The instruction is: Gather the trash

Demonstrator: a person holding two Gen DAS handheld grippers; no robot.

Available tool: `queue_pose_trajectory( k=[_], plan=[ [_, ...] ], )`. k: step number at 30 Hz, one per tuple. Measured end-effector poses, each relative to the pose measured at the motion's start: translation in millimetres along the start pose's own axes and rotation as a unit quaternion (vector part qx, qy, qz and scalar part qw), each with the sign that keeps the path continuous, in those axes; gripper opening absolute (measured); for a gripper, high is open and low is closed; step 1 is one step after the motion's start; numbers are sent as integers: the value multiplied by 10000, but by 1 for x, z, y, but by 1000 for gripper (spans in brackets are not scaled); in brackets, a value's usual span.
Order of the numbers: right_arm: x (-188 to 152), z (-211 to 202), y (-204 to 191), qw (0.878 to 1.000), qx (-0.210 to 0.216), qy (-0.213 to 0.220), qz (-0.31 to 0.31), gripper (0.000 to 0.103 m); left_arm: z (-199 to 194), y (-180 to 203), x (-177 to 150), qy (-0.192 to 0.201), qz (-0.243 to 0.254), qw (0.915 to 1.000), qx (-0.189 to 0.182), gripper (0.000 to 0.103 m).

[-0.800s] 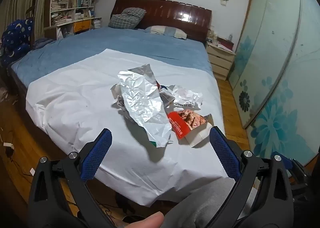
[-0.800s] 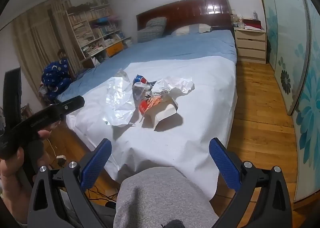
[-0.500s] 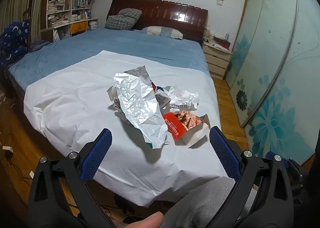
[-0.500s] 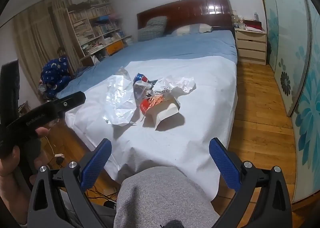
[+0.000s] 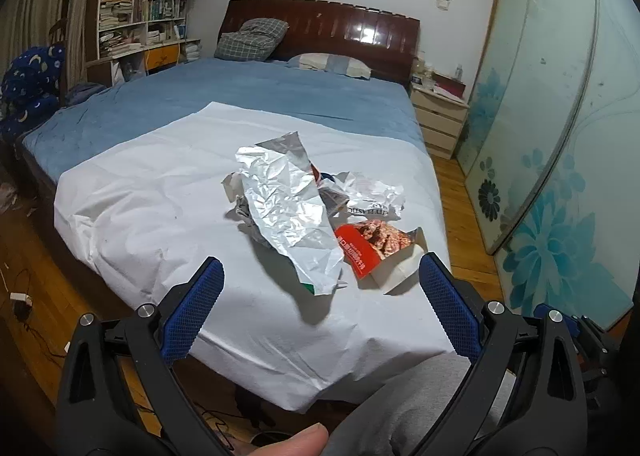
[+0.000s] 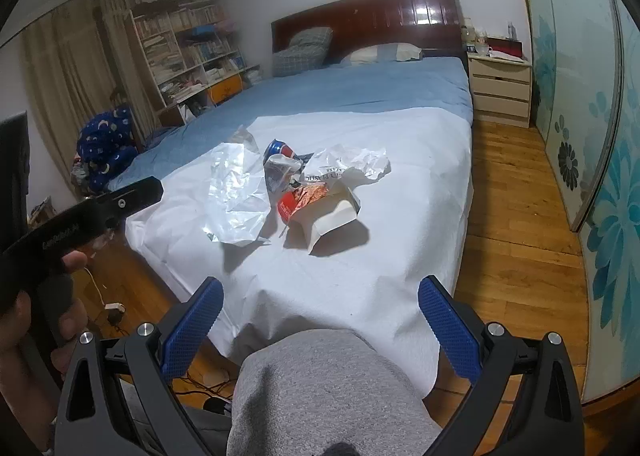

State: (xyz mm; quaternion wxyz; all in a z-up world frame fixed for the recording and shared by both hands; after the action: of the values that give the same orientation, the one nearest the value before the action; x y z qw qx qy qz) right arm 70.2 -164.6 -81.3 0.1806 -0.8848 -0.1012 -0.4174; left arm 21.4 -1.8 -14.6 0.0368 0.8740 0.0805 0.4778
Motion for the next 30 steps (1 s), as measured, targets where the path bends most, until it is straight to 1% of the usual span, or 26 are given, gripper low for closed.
queue_pose_trajectory(
  k=[30],
  plan=[
    [0,-1,0,10000,-35,-71,-11,97,-4,-3,1,57,72,9998,153,97]
  ],
)
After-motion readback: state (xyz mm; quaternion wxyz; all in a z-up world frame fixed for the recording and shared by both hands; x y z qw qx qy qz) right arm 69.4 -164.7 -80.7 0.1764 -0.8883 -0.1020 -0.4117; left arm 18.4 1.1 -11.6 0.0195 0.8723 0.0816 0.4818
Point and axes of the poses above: each gripper's, at about its wrist camera, not at the fingertips, and z roughly the way its jaws point, y to its right, x to its top, the point moved 3 cm from there along z, roughly the way its jaws point, and after that the axes turned 4 degrees about y, right-handed, at the moved point
